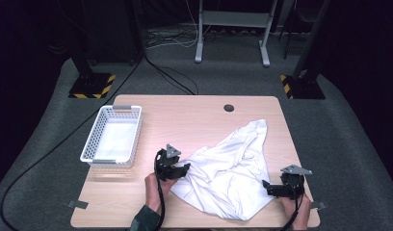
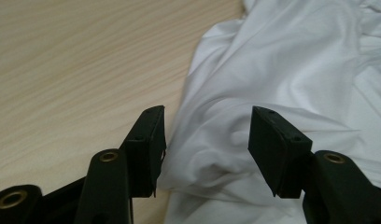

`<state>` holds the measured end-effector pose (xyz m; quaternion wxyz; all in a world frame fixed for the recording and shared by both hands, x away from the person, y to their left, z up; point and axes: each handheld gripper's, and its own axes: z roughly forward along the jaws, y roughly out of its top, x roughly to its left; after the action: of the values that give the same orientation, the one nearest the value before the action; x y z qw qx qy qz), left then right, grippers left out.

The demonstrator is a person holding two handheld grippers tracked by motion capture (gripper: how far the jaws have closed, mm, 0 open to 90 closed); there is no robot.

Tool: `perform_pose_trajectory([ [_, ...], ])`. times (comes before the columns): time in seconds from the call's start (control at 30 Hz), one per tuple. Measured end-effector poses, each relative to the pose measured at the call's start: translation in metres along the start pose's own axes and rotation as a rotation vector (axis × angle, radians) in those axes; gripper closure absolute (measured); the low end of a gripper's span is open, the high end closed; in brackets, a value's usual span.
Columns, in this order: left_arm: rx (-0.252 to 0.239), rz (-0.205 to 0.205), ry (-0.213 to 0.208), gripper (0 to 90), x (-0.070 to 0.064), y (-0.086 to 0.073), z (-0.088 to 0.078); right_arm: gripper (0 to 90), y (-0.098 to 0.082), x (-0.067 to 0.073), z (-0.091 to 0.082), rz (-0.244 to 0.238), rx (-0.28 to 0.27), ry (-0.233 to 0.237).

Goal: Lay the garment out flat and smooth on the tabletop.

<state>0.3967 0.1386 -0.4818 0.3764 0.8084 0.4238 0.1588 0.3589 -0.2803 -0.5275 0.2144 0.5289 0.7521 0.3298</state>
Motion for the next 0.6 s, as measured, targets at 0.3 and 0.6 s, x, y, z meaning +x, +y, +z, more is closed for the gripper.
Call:
perform_pose_trajectory([
  [0.3, 0.102, 0.192, -0.079, 36.2, -0.056, 0.009, 0.035, 0.0, 0.000, 0.000, 0.000, 0.002, 0.001, -0.001],
  [0.6, 0.115, 0.160, -0.065, 73.0, -0.050, 0.003, 0.046, 0.0, 0.000, 0.000, 0.000, 0.001, 0.001, 0.000],
])
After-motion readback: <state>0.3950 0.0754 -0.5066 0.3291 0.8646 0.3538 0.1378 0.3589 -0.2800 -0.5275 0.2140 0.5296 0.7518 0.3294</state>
